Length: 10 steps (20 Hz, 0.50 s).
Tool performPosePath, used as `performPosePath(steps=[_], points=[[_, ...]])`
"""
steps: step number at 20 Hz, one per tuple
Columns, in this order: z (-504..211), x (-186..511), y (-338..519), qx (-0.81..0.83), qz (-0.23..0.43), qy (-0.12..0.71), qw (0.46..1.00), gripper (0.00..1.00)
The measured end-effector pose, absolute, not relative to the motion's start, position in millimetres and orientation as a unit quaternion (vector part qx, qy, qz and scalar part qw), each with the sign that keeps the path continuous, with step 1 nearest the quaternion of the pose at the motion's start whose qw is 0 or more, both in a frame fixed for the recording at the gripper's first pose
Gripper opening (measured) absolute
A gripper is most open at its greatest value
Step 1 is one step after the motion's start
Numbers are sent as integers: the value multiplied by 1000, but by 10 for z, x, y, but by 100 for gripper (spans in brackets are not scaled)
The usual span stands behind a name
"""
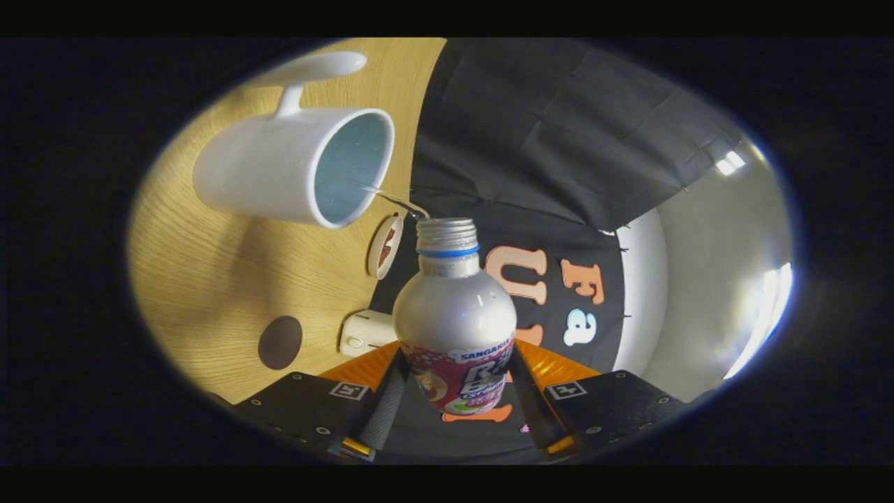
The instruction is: Take the bottle from table, then pour the juice into the cup, finally place the bottle on the coaster
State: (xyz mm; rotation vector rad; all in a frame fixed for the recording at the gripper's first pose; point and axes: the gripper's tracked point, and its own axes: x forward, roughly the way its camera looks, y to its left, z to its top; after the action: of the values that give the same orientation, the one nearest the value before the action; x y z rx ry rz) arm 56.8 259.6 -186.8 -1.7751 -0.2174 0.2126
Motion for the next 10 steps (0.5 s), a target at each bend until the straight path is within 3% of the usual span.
performPosePath(steps=[10], points=[[-1920, 534, 2637, -781, 100, -99, 608, 77]])
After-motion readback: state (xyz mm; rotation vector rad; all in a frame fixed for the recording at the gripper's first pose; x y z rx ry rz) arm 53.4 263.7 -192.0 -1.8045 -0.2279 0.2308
